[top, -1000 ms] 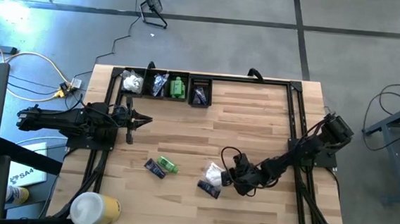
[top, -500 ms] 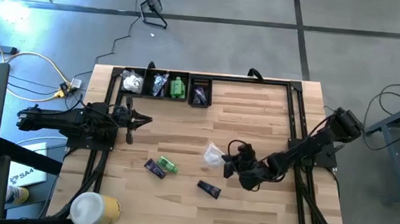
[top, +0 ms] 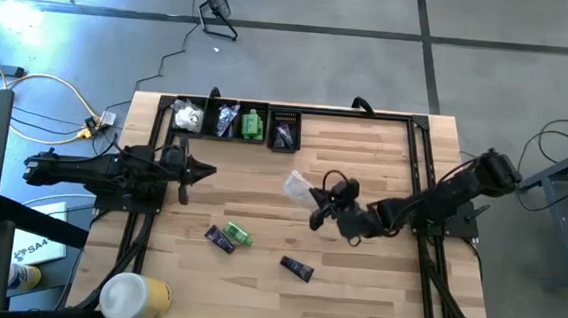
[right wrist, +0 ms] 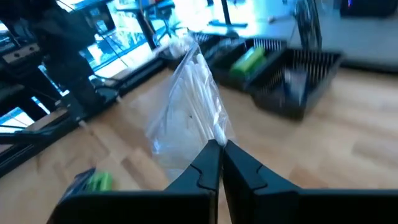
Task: Pick & Place Travel size toiletries
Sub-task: Put the cotton pack into the left black bin
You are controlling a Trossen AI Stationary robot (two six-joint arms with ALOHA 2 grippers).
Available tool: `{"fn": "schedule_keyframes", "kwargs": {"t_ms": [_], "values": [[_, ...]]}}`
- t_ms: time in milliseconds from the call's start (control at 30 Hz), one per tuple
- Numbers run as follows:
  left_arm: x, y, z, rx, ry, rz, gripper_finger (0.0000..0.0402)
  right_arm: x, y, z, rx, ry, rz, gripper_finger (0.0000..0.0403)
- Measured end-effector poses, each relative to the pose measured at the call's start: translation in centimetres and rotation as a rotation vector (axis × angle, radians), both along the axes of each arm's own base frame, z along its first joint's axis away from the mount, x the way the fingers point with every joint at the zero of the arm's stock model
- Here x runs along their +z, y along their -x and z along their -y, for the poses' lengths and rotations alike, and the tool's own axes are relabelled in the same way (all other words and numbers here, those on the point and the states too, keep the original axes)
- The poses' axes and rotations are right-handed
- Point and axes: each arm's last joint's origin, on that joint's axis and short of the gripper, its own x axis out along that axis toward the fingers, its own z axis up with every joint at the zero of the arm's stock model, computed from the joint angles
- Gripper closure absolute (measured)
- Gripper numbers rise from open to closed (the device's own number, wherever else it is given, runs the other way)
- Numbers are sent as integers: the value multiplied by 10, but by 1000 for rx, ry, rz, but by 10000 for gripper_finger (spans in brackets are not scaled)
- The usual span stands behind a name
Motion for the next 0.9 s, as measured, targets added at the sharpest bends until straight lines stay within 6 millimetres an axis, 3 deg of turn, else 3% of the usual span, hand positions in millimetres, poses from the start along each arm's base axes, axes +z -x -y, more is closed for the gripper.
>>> {"fn": "schedule_keyframes", "kwargs": {"t_ms": [133, 400, 633, 733, 900], "values": [[-2, -2, 0, 6, 85, -5, 380, 8, -7, 16, 6, 106, -20, 400], [-3, -3, 0, 4, 90, -14, 380, 24, -17, 42, -11, 309, -48, 400], [-2, -3, -2, 68, 84, -3, 378, 29, -21, 53, 28, 354, -39, 400], [-2, -3, -2, 74, 126, 5, 358, 29, -22, 55, 38, 351, -36, 400], [-3, -5, -2, 78, 167, 5, 289, 29, -22, 56, 44, 370, -50, 400]]}}
